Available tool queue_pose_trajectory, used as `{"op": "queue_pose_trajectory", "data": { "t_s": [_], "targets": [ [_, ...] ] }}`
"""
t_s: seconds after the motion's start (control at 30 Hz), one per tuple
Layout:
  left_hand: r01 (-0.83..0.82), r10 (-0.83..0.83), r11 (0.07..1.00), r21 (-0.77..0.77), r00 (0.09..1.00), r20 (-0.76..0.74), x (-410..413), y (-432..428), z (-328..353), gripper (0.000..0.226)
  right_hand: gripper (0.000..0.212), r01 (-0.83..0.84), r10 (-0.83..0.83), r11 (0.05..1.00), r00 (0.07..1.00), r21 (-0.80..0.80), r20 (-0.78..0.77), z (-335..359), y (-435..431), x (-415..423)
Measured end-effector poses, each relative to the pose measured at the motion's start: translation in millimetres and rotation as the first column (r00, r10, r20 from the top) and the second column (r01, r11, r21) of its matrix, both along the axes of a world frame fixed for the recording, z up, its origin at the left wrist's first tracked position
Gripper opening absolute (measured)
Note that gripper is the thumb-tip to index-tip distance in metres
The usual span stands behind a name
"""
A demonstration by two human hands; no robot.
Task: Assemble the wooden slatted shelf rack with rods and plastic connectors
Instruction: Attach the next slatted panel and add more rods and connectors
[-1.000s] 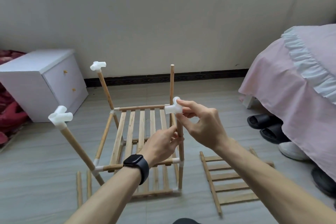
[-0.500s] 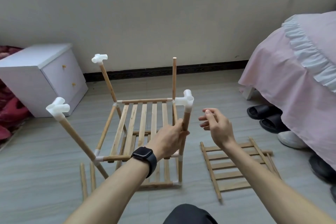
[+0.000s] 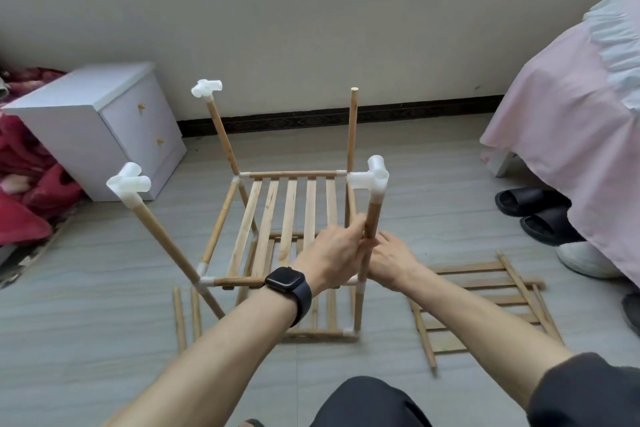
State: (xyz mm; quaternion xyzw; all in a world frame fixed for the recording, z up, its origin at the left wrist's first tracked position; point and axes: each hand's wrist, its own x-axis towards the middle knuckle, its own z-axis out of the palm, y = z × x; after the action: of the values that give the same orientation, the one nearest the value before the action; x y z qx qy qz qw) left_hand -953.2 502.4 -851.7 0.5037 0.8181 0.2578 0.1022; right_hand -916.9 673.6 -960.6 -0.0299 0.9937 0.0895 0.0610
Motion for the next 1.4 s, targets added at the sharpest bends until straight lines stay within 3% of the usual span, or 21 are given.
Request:
{"op": "queue_pose_trajectory", "data": {
  "t_s": [0.1, 0.2, 0.3, 0.43, 0.57, 0.7, 0.77, 0.93, 1.23, 1.4],
  "targets": [
    [-0.015, 0.015, 1.0, -0.019, 1.0, 0.022, -8, -5, 5, 0.023, 0.065, -0.105, 0.101, 0.981, 0.994, 0.161, 0.03, -3, -3, 0],
    [-0.036, 0.037, 0.999, -0.019, 0.999, 0.039, -20, -28, 8, 0.021, 0.065, -0.071, 0.069, 0.987, 0.997, 0.144, 0.016, -5, -22, 3],
    [-0.109, 0.108, 0.994, 0.008, 0.99, 0.095, -30, -65, 9, 0.011, 0.052, -0.021, 0.028, 0.989, 0.999, 0.143, -0.046, -6, -62, 2],
    [-0.315, 0.288, 0.945, 0.086, 0.928, 0.236, -44, -120, 3, 0.015, 0.03, 0.002, 0.023, 0.986, 0.988, 0.164, -0.155, -2, -113, -13],
    [-0.483, 0.352, 0.853, 0.199, 0.813, 0.463, -53, -155, -10, 0.01, 0.048, -0.031, 0.024, 0.994, 0.997, -0.109, -0.067, -16, -146, -32],
    [-0.674, 0.366, 0.675, 0.3, 0.659, 0.657, -55, -151, -23, 0.048, 0.042, -0.102, 0.095, 0.969, 0.995, -0.224, -0.045, -17, -163, -50],
    [-0.743, 0.358, 0.575, 0.343, 0.605, 0.711, -51, -142, -33, 0.053, 0.035, -0.107, 0.11, 0.967, 0.994, -0.23, 0.002, -17, -165, -56],
    [-0.729, 0.316, 0.54, 0.421, 0.639, 0.701, -57, -126, -42, 0.052, 0.025, -0.146, 0.144, 0.968, 0.989, -0.205, -0.026, -19, -165, -67],
    [-0.677, 0.302, 0.583, 0.45, 0.695, 0.653, -68, -127, -49, 0.062, 0.024, -0.144, 0.128, 0.964, 0.988, -0.224, -0.084, -27, -169, -73],
    [-0.716, 0.338, 0.556, 0.422, 0.659, 0.672, -77, -127, -42, 0.055, 0.027, -0.095, 0.069, 0.971, 0.99, -0.218, -0.125, -28, -178, -79]
  ]
}}
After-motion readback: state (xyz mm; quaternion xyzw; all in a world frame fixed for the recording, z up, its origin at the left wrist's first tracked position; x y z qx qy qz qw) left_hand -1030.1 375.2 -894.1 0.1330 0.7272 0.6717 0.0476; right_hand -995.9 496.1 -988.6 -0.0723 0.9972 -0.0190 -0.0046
